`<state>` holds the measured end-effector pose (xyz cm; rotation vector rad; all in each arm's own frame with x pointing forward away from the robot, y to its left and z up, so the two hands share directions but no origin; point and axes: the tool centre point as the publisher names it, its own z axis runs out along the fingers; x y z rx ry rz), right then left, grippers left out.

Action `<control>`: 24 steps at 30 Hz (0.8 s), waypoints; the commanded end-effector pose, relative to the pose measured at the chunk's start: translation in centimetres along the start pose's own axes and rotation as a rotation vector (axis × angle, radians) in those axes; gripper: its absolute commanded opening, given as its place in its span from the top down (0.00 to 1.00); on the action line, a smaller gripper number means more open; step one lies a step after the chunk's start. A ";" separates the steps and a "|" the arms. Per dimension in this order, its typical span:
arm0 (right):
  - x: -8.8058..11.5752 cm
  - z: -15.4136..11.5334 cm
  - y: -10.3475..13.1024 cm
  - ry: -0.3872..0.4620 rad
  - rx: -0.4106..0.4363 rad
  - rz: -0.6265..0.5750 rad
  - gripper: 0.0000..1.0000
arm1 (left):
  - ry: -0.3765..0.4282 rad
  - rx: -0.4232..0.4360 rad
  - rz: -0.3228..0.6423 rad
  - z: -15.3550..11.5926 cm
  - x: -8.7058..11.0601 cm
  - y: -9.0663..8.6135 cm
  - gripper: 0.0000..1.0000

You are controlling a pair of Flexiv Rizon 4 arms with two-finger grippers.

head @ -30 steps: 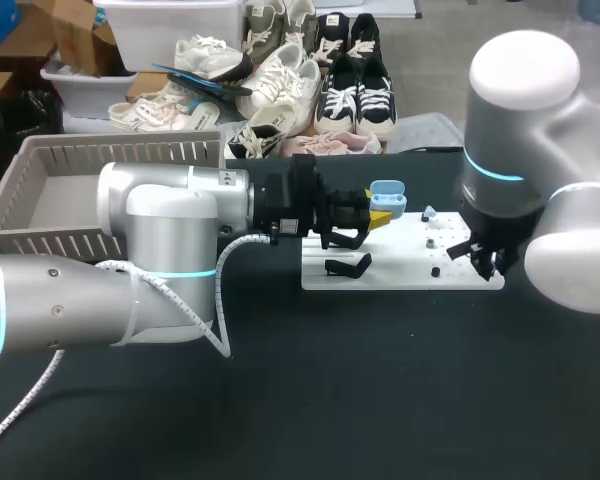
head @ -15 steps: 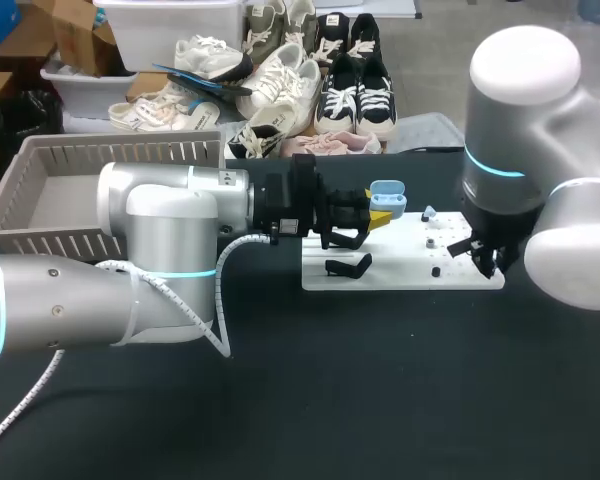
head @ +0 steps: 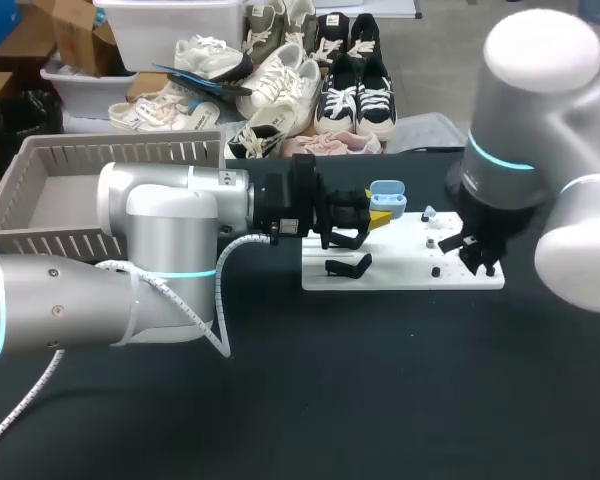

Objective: Pick up each earbud case from the left stands, insert the matching earbuds, close the lid, and place the case in the box.

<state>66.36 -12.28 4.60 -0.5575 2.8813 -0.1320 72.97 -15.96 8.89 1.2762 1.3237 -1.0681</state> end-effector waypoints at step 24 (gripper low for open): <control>0.9 -0.3 -0.8 -0.023 -0.027 0.005 1.00 | -0.002 -0.004 0.001 -0.1 0.0 -0.1 1.00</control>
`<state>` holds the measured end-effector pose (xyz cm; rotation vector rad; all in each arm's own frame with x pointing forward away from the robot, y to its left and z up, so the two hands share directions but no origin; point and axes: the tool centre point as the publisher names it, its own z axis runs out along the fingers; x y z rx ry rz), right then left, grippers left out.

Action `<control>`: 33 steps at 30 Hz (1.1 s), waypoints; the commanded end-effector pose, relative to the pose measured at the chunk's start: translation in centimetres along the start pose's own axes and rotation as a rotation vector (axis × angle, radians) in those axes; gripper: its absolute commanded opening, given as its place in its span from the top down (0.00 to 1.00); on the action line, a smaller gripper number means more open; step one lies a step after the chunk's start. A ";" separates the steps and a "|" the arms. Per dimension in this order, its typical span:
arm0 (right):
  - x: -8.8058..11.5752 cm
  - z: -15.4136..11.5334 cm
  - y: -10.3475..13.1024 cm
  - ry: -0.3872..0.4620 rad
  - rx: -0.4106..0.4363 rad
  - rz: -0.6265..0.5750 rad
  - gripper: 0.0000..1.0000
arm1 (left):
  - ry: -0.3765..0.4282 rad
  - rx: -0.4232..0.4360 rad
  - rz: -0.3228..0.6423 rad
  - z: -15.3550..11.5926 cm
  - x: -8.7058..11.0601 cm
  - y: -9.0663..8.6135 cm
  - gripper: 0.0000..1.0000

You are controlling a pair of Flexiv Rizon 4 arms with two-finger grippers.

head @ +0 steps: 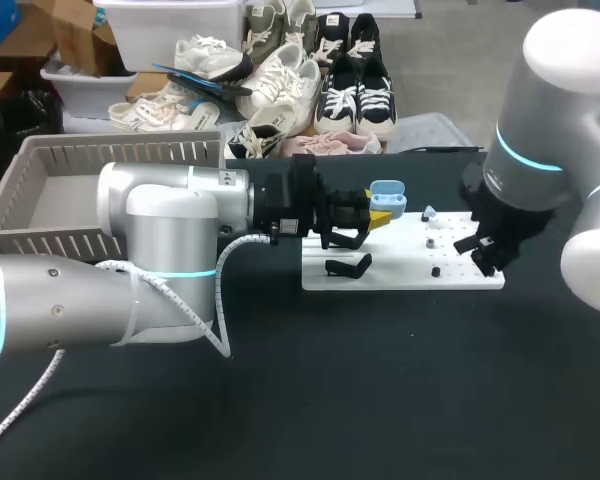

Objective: Pick up each earbud case from the left stands, insert the matching earbuds, close the lid, and place the case in the box.

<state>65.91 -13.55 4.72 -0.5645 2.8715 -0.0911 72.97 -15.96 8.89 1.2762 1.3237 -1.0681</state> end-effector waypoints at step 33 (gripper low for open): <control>2.1 -8.8 0.2 0.206 0.070 1.070 1.00 | -0.002 -0.004 0.002 -0.1 0.0 -0.1 1.00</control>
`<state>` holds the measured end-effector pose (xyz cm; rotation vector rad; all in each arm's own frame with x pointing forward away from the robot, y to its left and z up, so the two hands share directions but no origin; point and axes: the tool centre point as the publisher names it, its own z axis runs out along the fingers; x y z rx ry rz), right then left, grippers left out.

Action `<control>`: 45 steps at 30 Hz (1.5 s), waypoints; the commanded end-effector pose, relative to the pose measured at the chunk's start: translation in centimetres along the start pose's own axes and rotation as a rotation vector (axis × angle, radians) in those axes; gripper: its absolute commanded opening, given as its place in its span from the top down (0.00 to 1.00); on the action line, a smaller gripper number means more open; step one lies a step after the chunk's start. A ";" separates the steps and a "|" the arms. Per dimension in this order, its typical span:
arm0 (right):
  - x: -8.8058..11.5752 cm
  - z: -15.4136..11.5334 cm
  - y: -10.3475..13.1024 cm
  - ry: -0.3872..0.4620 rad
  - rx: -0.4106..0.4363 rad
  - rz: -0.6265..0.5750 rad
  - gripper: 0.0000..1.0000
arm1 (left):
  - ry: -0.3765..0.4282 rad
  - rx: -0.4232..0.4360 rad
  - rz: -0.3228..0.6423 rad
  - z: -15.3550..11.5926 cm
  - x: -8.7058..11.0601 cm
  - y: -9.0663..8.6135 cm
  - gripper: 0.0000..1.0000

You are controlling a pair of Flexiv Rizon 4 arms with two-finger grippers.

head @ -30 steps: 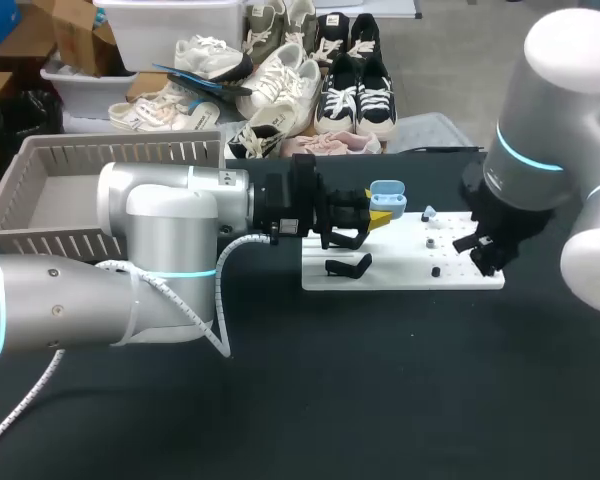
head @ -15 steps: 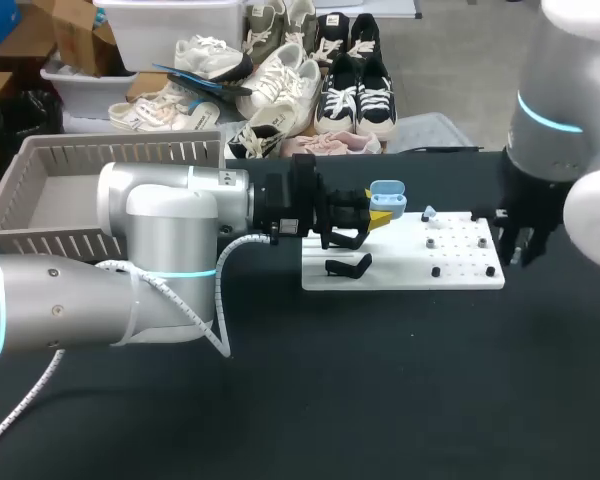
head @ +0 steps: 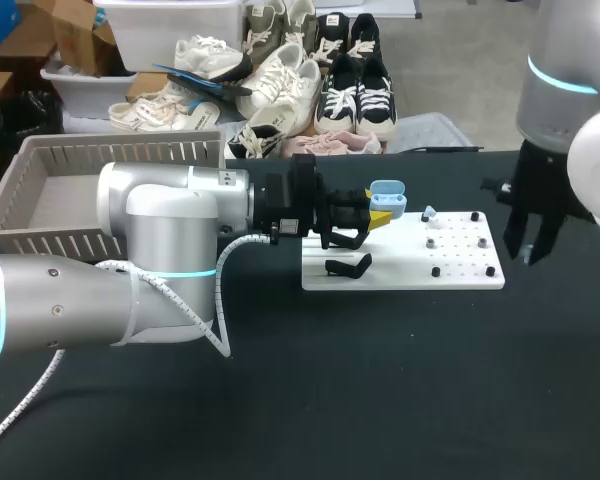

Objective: Pick up each earbud case from the left stands, insert the matching earbuds, close the lid, and place the case in the box.

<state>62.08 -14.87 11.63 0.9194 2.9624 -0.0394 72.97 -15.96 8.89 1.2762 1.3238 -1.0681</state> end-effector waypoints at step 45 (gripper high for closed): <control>0.2 -6.9 17.2 -0.074 -0.017 0.097 1.00 | -0.002 -0.004 0.002 -0.1 0.0 -0.1 1.00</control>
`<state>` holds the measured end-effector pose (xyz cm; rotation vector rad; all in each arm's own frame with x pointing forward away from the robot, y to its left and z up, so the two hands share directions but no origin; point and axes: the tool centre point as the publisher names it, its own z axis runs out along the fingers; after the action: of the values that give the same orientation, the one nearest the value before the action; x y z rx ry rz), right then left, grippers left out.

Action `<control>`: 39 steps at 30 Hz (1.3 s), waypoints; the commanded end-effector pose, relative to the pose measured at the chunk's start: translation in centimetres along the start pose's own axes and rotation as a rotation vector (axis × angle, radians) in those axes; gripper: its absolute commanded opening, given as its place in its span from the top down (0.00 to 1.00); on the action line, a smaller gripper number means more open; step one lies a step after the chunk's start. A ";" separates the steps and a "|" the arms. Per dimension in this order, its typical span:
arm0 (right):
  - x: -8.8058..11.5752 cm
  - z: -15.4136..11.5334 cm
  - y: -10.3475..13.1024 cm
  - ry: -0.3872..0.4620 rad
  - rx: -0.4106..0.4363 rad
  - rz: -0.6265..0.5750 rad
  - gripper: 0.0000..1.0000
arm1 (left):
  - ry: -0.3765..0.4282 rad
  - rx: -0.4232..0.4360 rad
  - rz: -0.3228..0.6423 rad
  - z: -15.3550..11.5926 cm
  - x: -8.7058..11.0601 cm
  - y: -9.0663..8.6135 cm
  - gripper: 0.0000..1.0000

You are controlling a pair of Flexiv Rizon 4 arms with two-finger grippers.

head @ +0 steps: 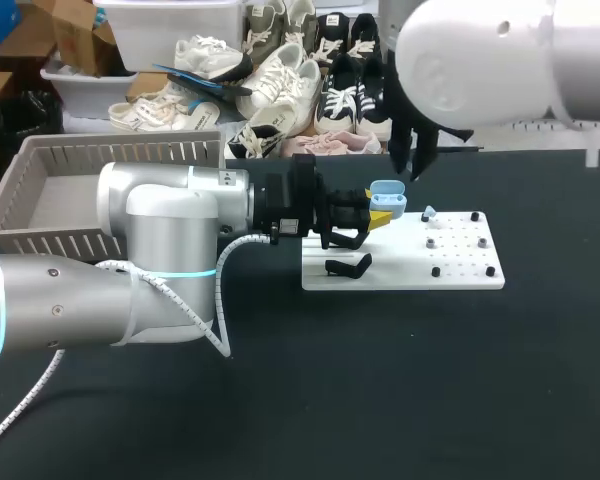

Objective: Pick up each earbud case from the left stands, insert the matching earbuds, close the lid, and place the case in the box.

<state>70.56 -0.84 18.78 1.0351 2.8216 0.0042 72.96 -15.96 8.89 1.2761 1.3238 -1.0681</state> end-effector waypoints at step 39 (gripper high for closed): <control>0.0 4.5 1.7 0.046 -0.030 -0.080 1.00 | -0.002 -0.004 0.002 -0.1 0.0 -0.1 1.00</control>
<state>72.05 0.26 14.60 0.9255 2.8926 0.0629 72.97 -15.95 8.89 1.2761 1.3238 -1.0680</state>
